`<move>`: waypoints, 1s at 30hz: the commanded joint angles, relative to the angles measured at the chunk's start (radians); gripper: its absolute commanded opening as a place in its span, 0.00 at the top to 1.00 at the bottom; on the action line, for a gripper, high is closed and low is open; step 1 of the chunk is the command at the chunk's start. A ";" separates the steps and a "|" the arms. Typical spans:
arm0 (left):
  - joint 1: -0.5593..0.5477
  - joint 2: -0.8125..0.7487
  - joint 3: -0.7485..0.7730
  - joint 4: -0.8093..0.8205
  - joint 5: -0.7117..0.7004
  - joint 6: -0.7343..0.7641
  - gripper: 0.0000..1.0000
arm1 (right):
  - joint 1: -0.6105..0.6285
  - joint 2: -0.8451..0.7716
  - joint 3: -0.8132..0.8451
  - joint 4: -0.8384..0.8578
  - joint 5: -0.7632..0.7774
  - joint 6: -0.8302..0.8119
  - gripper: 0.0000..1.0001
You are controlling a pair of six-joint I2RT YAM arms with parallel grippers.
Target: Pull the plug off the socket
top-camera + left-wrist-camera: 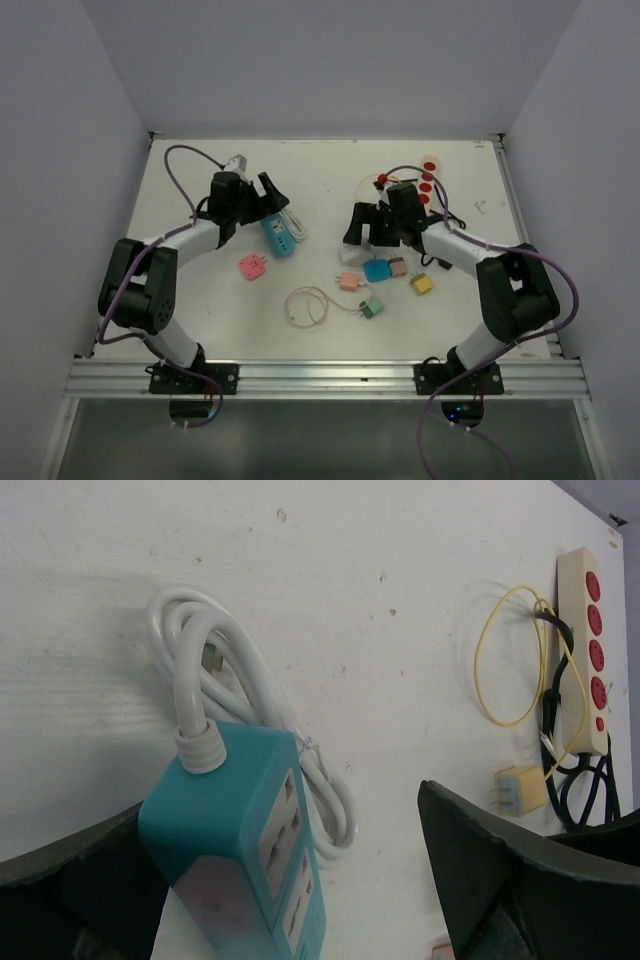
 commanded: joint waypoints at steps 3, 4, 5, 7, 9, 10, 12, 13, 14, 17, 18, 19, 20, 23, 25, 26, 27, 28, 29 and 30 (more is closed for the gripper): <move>0.009 -0.136 0.011 -0.115 -0.076 0.094 0.00 | -0.002 -0.047 0.115 -0.069 0.070 -0.025 0.01; 0.009 -0.162 0.020 -0.137 -0.088 0.107 0.00 | -0.003 -0.081 0.124 -0.089 0.088 -0.031 0.01; 0.009 -0.176 0.026 -0.157 -0.099 0.117 0.00 | -0.002 -0.099 0.133 -0.110 0.108 -0.038 0.01; 0.009 -0.212 0.046 -0.233 -0.139 0.129 0.00 | -0.002 -0.145 0.156 -0.185 0.183 -0.061 0.01; 0.009 -0.239 0.061 -0.309 -0.178 0.150 0.00 | -0.002 -0.220 0.181 -0.259 0.243 -0.078 0.01; 0.007 -0.273 0.075 -0.333 -0.191 0.162 0.00 | -0.002 -0.277 0.190 -0.282 0.298 -0.081 0.01; 0.009 -0.328 0.097 -0.414 -0.247 0.178 0.00 | -0.002 -0.340 0.212 -0.345 0.350 -0.091 0.01; 0.009 -0.347 0.119 -0.442 -0.266 0.186 0.00 | -0.002 -0.366 0.219 -0.366 0.383 -0.092 0.01; 0.009 -0.368 0.132 -0.473 -0.307 0.199 0.00 | -0.002 -0.430 0.229 -0.392 0.441 -0.095 0.01; 0.009 -0.471 0.173 -0.574 -0.362 0.227 0.00 | -0.002 -0.519 0.267 -0.492 0.557 -0.100 0.01; 0.009 -0.527 0.181 -0.618 -0.396 0.233 0.00 | -0.002 -0.580 0.284 -0.539 0.576 -0.104 0.01; 0.009 -0.561 0.195 -0.636 -0.410 0.247 0.00 | 0.000 -0.611 0.291 -0.561 0.594 -0.107 0.01; 0.009 -0.593 0.201 -0.654 -0.439 0.253 0.00 | -0.002 -0.644 0.296 -0.580 0.617 -0.109 0.01; 0.009 -0.715 0.239 -0.738 -0.491 0.276 0.00 | -0.002 -0.788 0.308 -0.644 0.682 -0.115 0.01; 0.009 -0.797 0.279 -0.800 -0.516 0.293 0.00 | -0.002 -0.886 0.322 -0.682 0.726 -0.126 0.01; 0.009 -0.822 0.293 -0.818 -0.542 0.301 0.00 | -0.002 -0.915 0.330 -0.693 0.739 -0.132 0.01; 0.009 -0.869 0.317 -0.856 -0.556 0.305 0.00 | -0.002 -0.943 0.344 -0.713 0.766 -0.147 0.01; 0.009 -0.893 0.331 -0.872 -0.570 0.314 0.00 | -0.002 -0.999 0.350 -0.722 0.777 -0.157 0.01; 0.009 -0.914 0.344 -0.889 -0.597 0.321 0.00 | -0.002 -1.023 0.362 -0.732 0.791 -0.167 0.01; 0.009 -0.954 0.357 -0.919 -0.611 0.324 0.00 | -0.002 -1.050 0.370 -0.748 0.800 -0.187 0.01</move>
